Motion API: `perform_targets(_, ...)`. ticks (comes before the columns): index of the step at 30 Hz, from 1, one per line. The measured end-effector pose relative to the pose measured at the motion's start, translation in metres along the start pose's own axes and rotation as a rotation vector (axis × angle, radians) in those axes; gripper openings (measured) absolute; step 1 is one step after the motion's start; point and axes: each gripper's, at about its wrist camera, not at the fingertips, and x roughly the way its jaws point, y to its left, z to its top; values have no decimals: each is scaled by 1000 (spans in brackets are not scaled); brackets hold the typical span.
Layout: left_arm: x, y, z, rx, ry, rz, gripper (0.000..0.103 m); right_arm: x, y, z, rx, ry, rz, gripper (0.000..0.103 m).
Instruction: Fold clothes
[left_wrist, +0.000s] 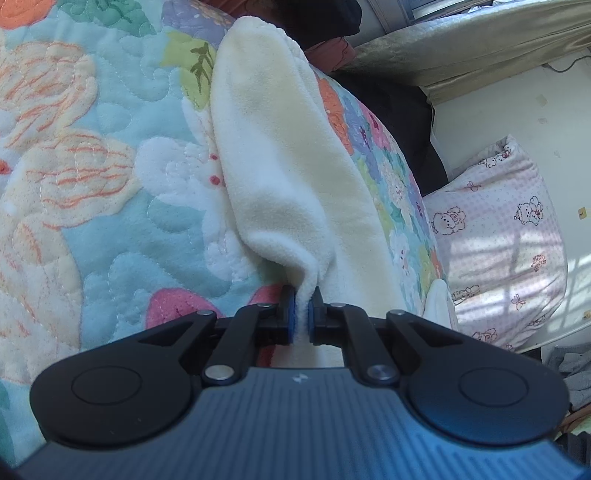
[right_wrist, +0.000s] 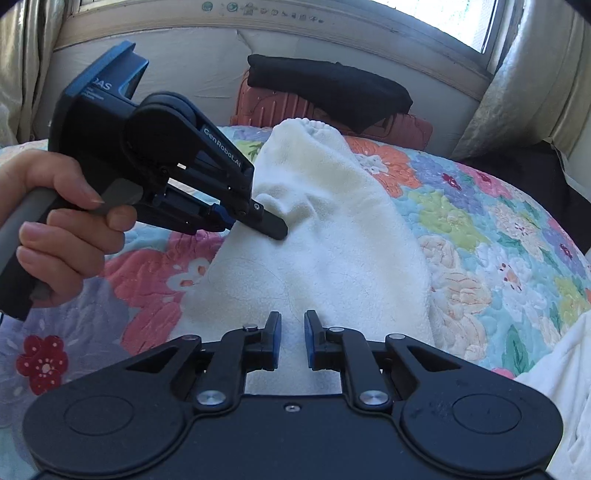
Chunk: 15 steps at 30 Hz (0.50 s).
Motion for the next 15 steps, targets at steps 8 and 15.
perform_targets(8,-21,-54,-12,197,-59,-84,6,-26,-10,2,144,-43,73,0)
perform_targets(15,-47,-115,-54,347,-7,-248,6,-136,-9,-49,476,-98,118,0)
